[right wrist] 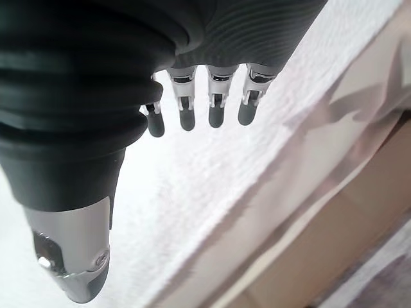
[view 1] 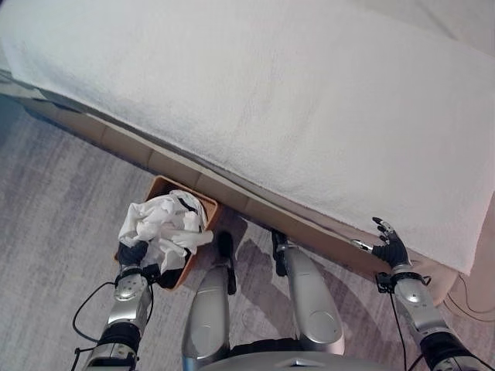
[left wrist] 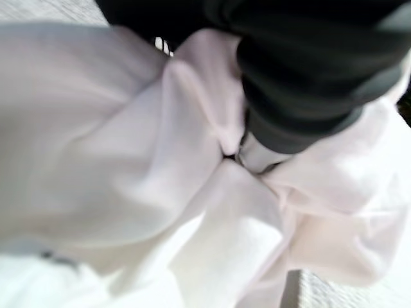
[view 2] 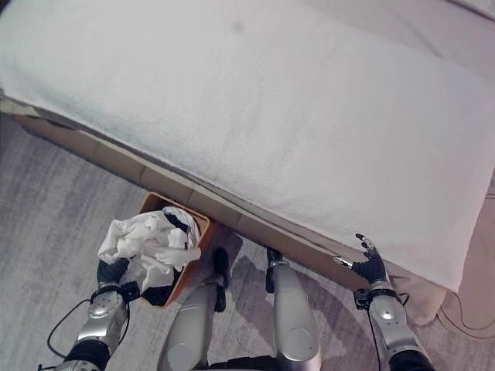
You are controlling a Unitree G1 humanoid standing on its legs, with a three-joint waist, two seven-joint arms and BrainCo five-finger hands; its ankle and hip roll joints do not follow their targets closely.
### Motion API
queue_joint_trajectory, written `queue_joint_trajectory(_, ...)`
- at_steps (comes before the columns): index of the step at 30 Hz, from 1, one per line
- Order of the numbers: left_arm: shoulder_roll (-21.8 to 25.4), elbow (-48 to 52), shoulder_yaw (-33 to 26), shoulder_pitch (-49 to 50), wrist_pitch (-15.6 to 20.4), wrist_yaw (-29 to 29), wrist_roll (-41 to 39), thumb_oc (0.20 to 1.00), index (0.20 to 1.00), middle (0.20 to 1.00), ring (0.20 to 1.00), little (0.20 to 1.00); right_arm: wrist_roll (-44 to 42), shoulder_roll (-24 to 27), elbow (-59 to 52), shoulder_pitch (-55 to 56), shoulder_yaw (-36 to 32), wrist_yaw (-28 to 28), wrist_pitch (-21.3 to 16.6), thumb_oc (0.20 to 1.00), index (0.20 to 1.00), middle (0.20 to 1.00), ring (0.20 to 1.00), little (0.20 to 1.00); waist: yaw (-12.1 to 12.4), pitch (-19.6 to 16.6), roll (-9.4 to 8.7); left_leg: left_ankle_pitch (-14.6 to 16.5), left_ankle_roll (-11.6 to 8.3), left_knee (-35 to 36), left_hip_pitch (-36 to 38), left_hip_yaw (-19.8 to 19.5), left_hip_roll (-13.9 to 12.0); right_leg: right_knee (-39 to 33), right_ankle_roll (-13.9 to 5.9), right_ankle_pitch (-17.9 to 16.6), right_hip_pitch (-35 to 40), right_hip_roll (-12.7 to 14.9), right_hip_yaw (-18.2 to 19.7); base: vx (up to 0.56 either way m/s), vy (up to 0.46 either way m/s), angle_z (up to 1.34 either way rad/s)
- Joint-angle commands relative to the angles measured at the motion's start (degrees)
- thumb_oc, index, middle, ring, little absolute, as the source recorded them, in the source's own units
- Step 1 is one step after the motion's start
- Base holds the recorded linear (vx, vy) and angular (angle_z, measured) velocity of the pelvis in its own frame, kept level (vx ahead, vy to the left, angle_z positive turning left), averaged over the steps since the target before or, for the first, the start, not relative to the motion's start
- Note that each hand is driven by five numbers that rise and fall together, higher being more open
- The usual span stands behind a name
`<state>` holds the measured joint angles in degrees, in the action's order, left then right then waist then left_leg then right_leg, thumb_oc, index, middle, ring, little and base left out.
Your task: Pick up clothes into the bucket
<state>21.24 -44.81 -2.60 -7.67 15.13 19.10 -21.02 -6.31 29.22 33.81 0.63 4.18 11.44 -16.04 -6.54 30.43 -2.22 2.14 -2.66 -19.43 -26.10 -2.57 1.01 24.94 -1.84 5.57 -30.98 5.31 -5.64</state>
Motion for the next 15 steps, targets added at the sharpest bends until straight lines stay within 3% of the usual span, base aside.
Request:
queue_joint_trajectory(1,5.3,0.2,-2.9,-0.4,3.2,3.2,-5.8,0.2,0.2,0.2,0.2,0.2,-2.3,1.0,-3.2,1.0,1.0,2.8,-2.9,1.0,1.0,1.0,1.0,1.0,-0.5,-0.6,-2.64,2.3,0.57,-6.2,-5.5,-1.9,0.0,-0.1,-4.1,-0.8,1.1,4.9,1.3,-0.04,0.017,0.06)
queue_joint_trajectory(8,3.0,3.4,-4.6,-2.4,4.8,4.7,-16.9,0.2,0.2,0.2,0.2,0.2,-3.4,0.2,-4.5,0.0,2.9,4.3,-2.3,1.0,1.0,1.0,1.0,1.0,-0.3,-0.6,-3.23,2.5,0.6,-9.0,-13.8,-2.0,0.0,1.2,-3.92,-1.1,-6.8,4.6,1.7,-0.01,0.008,0.01)
queue_joint_trajectory(15,0.7,7.4,-5.9,-3.5,6.3,6.2,-25.2,0.2,0.2,0.2,0.2,0.2,-3.7,-0.7,-7.2,-1.4,4.1,5.7,-1.9,1.0,1.0,1.0,1.0,1.0,-0.2,-0.6,-3.57,2.9,0.79,-9.0,-16.1,-2.0,0.0,0.7,-4.04,-1.3,-9.4,4.5,1.7,0.0,0.0,0.0)
